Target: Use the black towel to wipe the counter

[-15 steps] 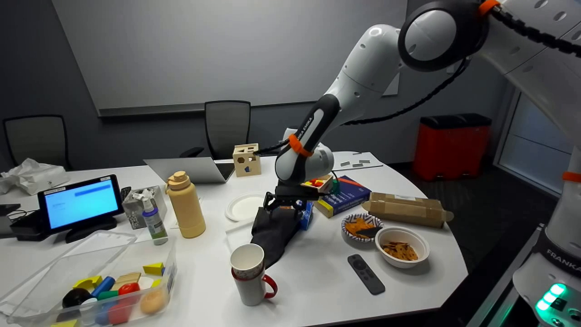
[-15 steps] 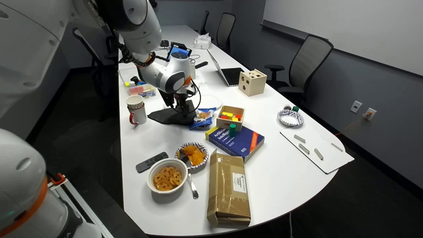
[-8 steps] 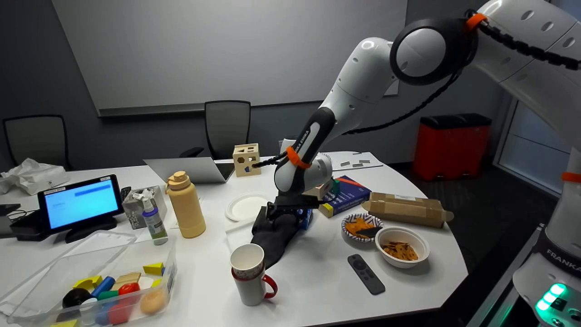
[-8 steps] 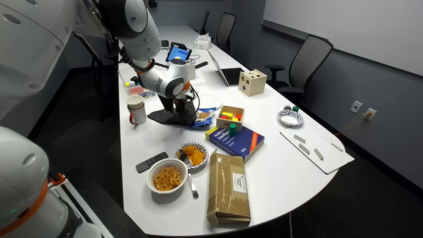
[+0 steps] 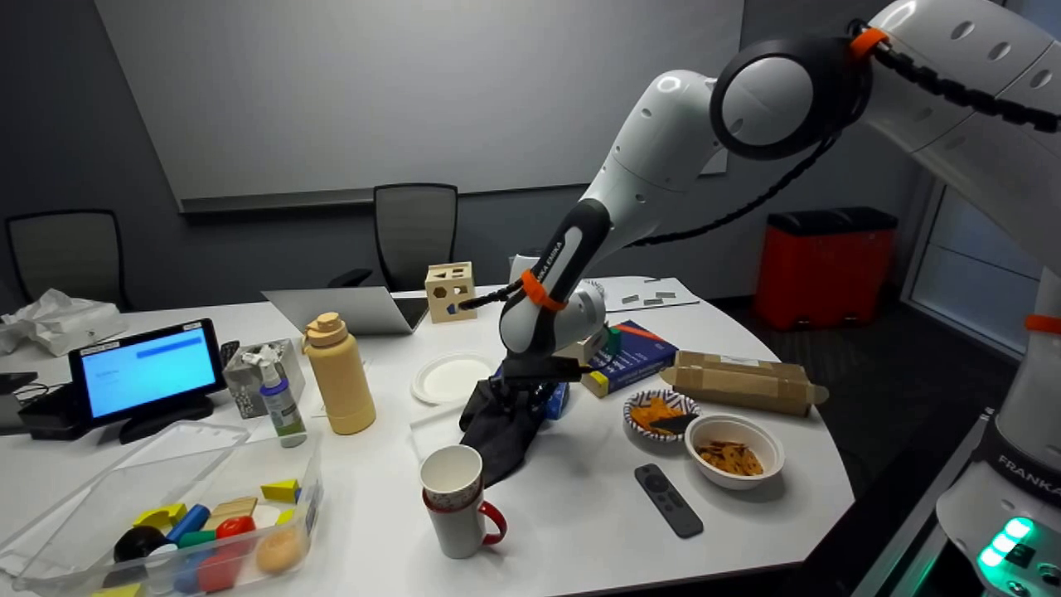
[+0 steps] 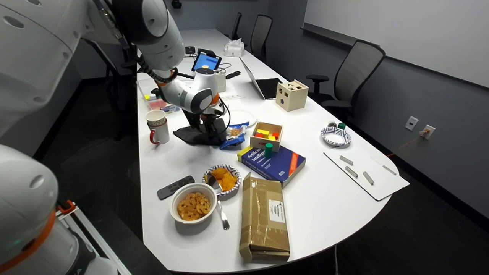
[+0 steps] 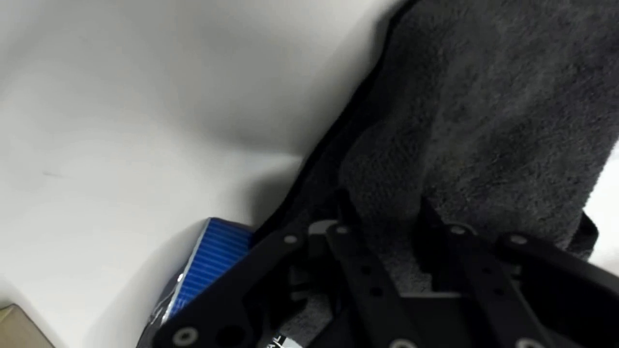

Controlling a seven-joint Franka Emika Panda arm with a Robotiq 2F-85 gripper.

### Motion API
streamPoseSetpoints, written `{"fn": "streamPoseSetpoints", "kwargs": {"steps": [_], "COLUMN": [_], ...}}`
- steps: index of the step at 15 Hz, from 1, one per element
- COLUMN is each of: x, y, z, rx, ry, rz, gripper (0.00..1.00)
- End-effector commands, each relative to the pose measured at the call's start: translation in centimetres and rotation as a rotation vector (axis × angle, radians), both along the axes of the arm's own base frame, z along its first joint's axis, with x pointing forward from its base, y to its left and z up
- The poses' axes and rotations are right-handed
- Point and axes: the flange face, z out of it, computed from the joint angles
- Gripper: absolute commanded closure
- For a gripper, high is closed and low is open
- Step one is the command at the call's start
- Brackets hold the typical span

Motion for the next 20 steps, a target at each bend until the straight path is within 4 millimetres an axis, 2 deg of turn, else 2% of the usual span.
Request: {"fn": "streamPoseSetpoints", "kwargs": {"steps": [1,7,10,12,16,20], "x": [-0.1,-2.1,-4.0,-5.4,-8.4,-10.6], "y": [-0.5,-0.7,-1.0,-1.4,-2.9,-4.0], "z": [0.3,4.6,5.4,4.6,1.5,0.3], "rx": [-0.007,0.001,-0.002,-0.017,-0.072,-0.097], "ry": [0.008,-0.007,0.017,0.035,0.098,0.105], "rz": [-0.019,0.029,0.054,0.064,0.071,0.074], "gripper": [0.99,0.98,0.98,0.98,0.98,0.98]}}
